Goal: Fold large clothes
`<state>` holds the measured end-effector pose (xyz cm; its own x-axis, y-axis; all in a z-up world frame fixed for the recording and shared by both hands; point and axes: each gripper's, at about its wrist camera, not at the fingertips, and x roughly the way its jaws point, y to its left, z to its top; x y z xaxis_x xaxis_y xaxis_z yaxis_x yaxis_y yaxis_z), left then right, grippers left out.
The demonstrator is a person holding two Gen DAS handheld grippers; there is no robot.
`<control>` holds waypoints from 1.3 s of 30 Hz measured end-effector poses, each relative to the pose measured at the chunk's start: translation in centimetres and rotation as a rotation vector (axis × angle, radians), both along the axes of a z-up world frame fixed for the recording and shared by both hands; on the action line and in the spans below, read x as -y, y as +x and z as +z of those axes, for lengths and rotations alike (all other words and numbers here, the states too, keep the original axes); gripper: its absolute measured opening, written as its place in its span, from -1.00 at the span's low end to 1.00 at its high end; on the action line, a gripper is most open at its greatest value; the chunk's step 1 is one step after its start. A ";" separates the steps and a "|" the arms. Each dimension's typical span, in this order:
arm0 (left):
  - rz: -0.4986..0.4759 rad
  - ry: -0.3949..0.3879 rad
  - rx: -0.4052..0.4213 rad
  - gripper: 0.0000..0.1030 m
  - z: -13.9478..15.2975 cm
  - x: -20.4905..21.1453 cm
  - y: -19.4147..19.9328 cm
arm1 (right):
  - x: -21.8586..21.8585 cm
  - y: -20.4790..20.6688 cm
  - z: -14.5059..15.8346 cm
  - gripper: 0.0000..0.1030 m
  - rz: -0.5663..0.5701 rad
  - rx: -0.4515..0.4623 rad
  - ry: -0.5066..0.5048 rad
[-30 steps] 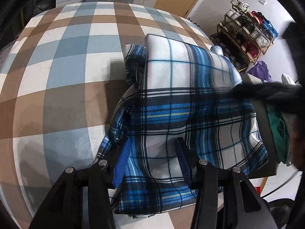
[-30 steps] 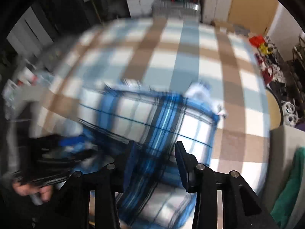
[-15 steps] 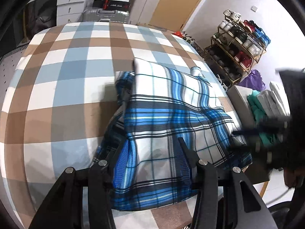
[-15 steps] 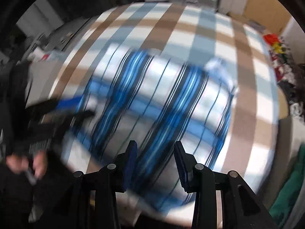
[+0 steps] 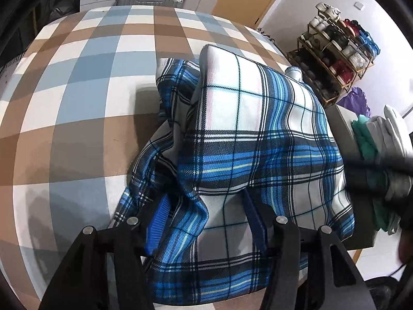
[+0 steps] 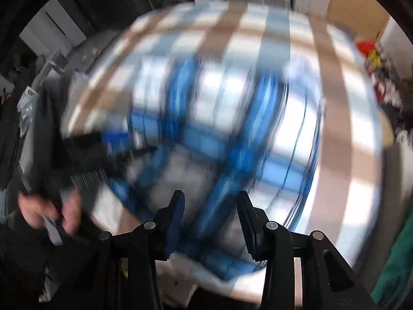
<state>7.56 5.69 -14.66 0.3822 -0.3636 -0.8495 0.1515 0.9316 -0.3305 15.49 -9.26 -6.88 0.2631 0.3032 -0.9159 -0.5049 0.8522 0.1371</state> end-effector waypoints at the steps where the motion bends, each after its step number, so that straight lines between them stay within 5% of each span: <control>1: 0.002 0.003 0.000 0.01 0.0 -0.1 -0.2 | -0.9 1.0 0.6 -0.20 0.003 0.024 0.009; 4: 0.004 -0.005 -0.001 0.01 0.1 -0.3 -0.5 | -4.6 4.7 0.2 -0.20 0.013 0.019 0.023; 9: 0.017 0.024 0.007 0.01 0.0 -0.2 -0.5 | -9.9 8.9 -6.6 -0.21 -0.002 -0.082 -0.139; 12: 0.046 0.069 0.013 0.34 -0.2 -0.6 -0.4 | -8.2 9.1 -7.4 -0.20 -0.050 -0.118 -0.093; 22: 0.065 -0.025 -0.001 0.33 1.4 -2.4 -1.7 | 0.5 3.6 -0.2 -0.24 -0.048 -0.100 -0.009; 28: 0.117 -0.121 0.104 0.33 4.2 -4.2 -2.2 | 2.7 -0.8 -6.2 -0.21 -0.014 -0.188 -0.035; 31: 0.040 -0.287 0.052 0.33 3.9 -3.5 -1.7 | 3.5 -1.5 -7.9 -0.18 -0.080 -0.114 0.048; 33: 0.012 -0.232 0.072 0.33 3.9 -2.1 -1.8 | 4.4 -2.0 -7.4 -0.17 -0.139 -0.092 0.123; 35: -0.051 -0.086 0.084 0.34 3.1 0.2 -1.7 | 5.5 -2.9 -6.0 -0.18 -0.146 -0.066 0.194; 39: -0.064 0.046 -0.035 0.34 -0.5 1.1 -0.3 | 7.2 -5.0 -4.8 -0.18 -0.136 -0.090 0.336</control>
